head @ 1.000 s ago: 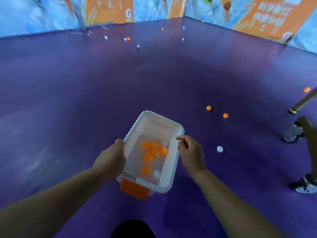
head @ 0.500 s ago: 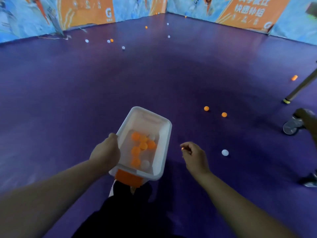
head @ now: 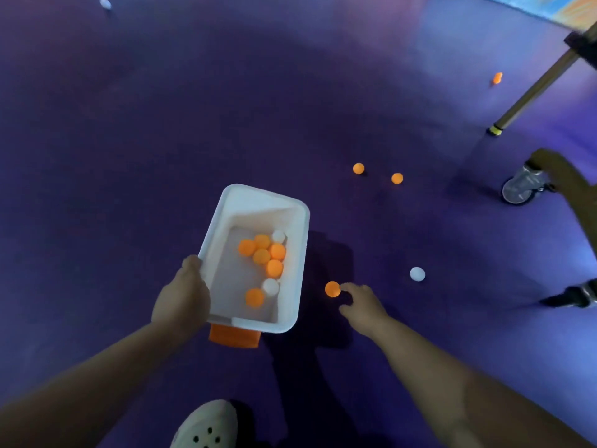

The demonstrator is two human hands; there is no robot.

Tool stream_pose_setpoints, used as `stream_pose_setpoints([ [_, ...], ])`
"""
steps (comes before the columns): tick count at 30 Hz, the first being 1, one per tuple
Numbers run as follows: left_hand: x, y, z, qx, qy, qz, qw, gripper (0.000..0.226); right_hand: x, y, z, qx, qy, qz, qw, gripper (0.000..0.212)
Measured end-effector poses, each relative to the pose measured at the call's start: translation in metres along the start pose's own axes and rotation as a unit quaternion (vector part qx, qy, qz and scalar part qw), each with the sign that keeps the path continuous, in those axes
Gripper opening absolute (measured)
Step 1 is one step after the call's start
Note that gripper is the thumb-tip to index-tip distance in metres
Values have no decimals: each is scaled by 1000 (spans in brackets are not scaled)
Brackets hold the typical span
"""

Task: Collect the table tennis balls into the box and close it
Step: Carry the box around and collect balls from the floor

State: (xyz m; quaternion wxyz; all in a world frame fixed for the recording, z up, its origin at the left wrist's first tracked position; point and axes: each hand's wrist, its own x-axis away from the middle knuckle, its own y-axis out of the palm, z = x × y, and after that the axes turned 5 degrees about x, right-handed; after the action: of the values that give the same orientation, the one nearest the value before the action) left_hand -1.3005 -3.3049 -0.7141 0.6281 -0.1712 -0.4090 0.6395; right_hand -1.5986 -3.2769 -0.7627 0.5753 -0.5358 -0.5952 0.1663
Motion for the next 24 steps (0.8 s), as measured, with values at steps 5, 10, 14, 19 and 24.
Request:
stream_pose_setpoints([
  [5, -74, 24, 8, 56, -22, -52, 997, 11, -52, 25, -10, 38, 30, 1, 999, 63],
  [10, -120, 41, 24, 55, 35, -56, 996, 13, -73, 49, -5, 104, 15, -45, 993, 64],
  [14, -138, 54, 35, 78, 50, -82, 992, 9, -74, 37, -17, -6, 86, 87, 992, 47],
  [19, -145, 69, 43, 107, 49, -99, 988, 10, -72, -21, -73, -300, 25, 346, 889, 41],
  [24, -147, 82, 53, 127, 69, -116, 983, 9, -80, -43, -103, -254, -40, 304, 917, 47],
])
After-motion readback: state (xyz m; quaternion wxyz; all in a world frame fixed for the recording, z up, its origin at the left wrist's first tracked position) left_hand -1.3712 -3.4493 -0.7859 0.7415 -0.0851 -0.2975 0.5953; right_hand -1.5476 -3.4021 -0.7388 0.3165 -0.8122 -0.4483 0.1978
